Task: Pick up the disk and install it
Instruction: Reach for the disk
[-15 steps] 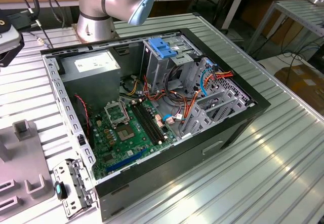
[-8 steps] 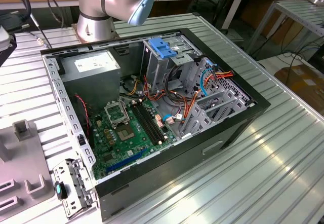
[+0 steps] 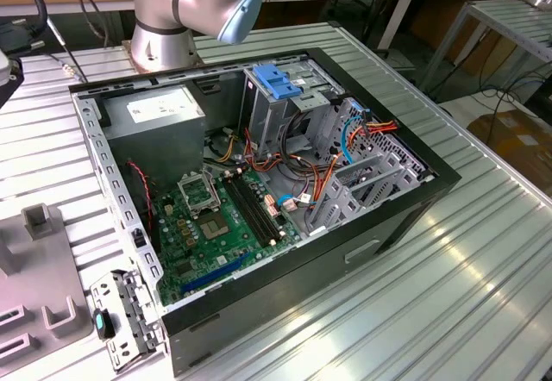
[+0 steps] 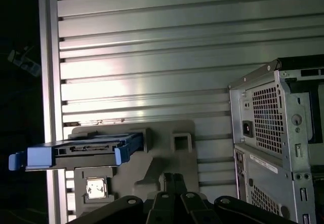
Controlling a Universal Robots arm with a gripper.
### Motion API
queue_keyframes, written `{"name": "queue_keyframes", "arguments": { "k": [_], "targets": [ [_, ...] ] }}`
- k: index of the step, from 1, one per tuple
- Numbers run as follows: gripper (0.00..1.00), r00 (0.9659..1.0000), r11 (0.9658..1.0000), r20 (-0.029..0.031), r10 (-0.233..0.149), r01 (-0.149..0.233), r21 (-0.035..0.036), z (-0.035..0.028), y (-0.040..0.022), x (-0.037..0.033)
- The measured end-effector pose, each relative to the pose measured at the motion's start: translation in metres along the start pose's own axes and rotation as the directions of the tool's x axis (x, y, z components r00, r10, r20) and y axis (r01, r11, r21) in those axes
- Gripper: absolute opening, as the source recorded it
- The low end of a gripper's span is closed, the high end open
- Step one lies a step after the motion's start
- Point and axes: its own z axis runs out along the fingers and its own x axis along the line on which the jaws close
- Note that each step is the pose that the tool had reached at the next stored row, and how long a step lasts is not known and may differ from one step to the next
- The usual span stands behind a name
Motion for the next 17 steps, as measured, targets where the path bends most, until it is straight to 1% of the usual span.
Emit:
{"name": "queue_keyframes", "arguments": {
  "k": [1,2,3,4,5,8,9,11,12,13,14,17],
  "targets": [
    [0.11,1.0000,1.0000,0.0004,0.000,0.000,0.0000,0.0005,-0.0006,0.0074],
    [0.11,1.0000,1.0000,0.0019,0.000,0.000,-0.0001,0.0009,-0.0012,0.0148],
    [0.11,1.0000,1.0000,0.0035,0.000,0.000,-0.0002,0.0013,-0.0013,0.0195],
    [0.11,1.0000,1.0000,0.0054,0.000,0.000,-0.0005,0.0016,-0.0011,0.0227],
    [0.11,0.9999,1.0000,0.0110,-0.001,0.001,-0.0008,0.0023,-0.0006,0.0270],
    [0.11,0.9997,1.0000,0.0248,-0.001,0.001,-0.0019,0.0039,0.0004,0.0325],
    [0.11,0.9993,1.0000,0.0370,-0.002,0.002,-0.0029,0.0051,0.0008,0.0358],
    [0.11,0.9987,1.0000,0.0502,-0.002,0.002,-0.0039,0.0057,0.0012,0.0386],
    [0.11,0.9982,1.0000,0.0602,-0.003,0.003,-0.0041,0.0061,0.0013,0.0403],
    [0.11,0.9977,1.0000,0.0678,-0.003,0.003,-0.0031,0.0062,0.0012,0.0416],
    [0.11,0.9974,1.0000,0.0721,-0.003,0.003,-0.0027,0.0063,0.0012,0.0421],
    [0.11,0.9974,1.0000,0.0725,-0.003,0.003,-0.0027,0.0063,0.0012,0.0421]
  ]
}}
